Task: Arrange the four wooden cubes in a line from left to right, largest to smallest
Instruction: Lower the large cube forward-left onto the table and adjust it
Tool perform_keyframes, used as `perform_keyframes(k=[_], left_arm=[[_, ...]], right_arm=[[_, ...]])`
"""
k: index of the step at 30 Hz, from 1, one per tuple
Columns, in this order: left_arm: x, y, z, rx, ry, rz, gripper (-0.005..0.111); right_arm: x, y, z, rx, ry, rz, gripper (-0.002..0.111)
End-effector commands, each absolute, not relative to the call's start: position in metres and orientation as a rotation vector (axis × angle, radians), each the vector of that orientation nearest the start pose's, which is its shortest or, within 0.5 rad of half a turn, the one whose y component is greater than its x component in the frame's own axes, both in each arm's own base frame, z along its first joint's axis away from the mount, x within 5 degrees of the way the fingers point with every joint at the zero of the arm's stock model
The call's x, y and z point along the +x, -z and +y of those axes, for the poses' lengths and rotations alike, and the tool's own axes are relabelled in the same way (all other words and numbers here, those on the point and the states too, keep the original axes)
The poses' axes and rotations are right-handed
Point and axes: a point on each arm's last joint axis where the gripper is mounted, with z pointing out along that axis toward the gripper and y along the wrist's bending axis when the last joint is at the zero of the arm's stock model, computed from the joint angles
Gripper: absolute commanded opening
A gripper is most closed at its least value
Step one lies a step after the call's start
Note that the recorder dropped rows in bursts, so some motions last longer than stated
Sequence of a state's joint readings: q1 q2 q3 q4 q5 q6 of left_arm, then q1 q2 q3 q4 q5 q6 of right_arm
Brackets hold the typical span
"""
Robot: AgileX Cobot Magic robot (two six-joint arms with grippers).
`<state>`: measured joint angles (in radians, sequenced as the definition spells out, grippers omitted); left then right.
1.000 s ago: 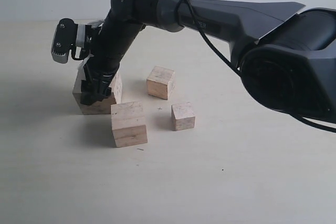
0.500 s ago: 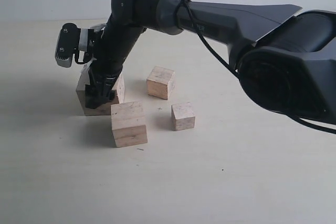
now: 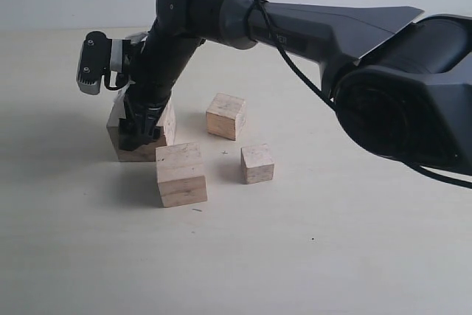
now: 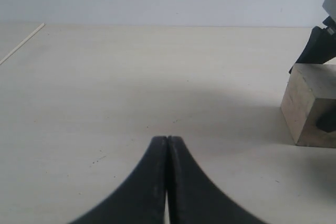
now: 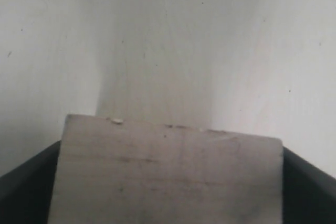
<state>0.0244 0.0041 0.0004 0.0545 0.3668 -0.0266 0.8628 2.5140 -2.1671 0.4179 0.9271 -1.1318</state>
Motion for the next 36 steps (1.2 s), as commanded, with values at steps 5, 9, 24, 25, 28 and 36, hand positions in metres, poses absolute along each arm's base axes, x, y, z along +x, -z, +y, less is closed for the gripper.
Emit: perform_keyframes(k=[5, 9, 24, 25, 28, 36], left_arm=[[0.053, -0.181, 0.003, -0.027, -0.041, 1.843, 0.000], [0.053, -0.181, 0.003, -0.027, -0.041, 1.843, 0.000], [0.053, -0.181, 0.003, -0.027, -0.041, 1.843, 0.000], [0.053, -0.181, 0.003, -0.027, -0.041, 1.843, 0.000], [0.053, -0.181, 0.003, -0.027, -0.041, 1.843, 0.000], [0.053, -0.181, 0.003, -0.027, -0.041, 1.843, 0.000]], right_arm=[[0.325, -0.146, 0.428, -2.087, -0.475, 1.603, 0.089], [0.325, -0.146, 0.428, -2.085, -0.479, 1.604, 0.089], [0.318, -0.150, 0.434, -2.092, -0.480, 1.574, 0.086], [0.319, -0.153, 0.435, -2.065, -0.477, 1.583, 0.086], [0.323, -0.156, 0.437, -1.993, -0.467, 1.603, 0.086], [0.321, -0.155, 0.436, -2.012, -0.479, 1.616, 0.086]])
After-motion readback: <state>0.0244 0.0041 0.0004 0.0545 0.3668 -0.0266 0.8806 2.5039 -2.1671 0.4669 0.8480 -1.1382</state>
